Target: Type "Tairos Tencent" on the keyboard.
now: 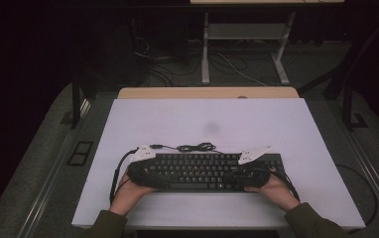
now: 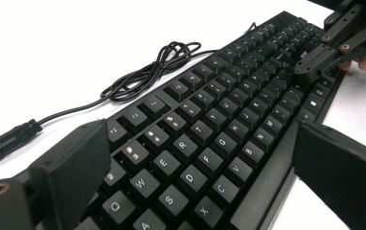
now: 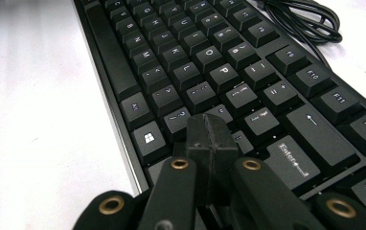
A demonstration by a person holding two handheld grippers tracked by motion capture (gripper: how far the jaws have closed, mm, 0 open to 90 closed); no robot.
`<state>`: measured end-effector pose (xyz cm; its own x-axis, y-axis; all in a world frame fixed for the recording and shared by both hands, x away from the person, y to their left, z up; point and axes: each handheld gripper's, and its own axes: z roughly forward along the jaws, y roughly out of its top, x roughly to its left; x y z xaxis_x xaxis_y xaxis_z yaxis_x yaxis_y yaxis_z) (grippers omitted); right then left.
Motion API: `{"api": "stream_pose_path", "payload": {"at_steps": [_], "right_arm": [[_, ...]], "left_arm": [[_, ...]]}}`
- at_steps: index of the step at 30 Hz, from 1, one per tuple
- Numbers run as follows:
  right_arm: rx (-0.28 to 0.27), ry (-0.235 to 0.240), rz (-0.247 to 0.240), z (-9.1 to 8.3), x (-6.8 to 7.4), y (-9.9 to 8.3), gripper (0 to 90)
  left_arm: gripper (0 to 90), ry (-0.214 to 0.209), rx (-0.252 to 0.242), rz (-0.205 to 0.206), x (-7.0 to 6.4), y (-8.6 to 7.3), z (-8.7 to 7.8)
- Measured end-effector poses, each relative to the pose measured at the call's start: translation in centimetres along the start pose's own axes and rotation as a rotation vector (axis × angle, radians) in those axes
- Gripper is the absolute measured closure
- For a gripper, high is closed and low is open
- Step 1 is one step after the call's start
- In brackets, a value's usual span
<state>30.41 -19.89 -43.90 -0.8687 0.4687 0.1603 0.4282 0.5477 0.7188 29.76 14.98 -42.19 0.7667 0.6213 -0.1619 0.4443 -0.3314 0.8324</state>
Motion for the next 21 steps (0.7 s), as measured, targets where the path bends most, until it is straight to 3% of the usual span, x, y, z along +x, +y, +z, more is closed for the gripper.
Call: {"api": "stream_pose_path", "payload": {"at_steps": [9, 10, 11, 16, 17, 18, 21], "right_arm": [[-0.002, 0.003, 0.005, 0.0, -0.1, 0.0, 89.5], [-0.003, 0.004, 0.005, 0.0, -0.1, 0.0, 89.5], [-0.003, 0.004, 0.005, 0.0, -0.1, 0.0, 89.5], [-0.002, 0.005, 0.008, 0.0, -0.1, 0.0, 89.5], [-0.002, 0.005, 0.008, 0.0, -0.1, 0.0, 89.5], [-0.002, 0.005, 0.008, 0.0, -0.1, 0.0, 89.5], [-0.002, 0.006, 0.007, 0.0, -0.1, 0.0, 89.5]], "left_arm": [[25.4, -0.006, -0.006, -0.019, 0.1, 0.5, 1.1], [33.1, -0.002, -0.004, -0.017, 0.2, 0.6, 1.2], [33.1, -0.005, -0.003, -0.017, 0.3, 0.6, 1.3], [55.7, -0.017, 0.01, -0.023, 0.5, 1.0, 2.0], [64.3, -0.021, 0.01, -0.022, 0.5, 1.1, 2.1], [64.3, -0.025, 0.015, -0.024, 0.6, 1.1, 2.3], [76.3, -0.035, 0.036, -0.026, 0.7, 1.2, 2.6]]}}
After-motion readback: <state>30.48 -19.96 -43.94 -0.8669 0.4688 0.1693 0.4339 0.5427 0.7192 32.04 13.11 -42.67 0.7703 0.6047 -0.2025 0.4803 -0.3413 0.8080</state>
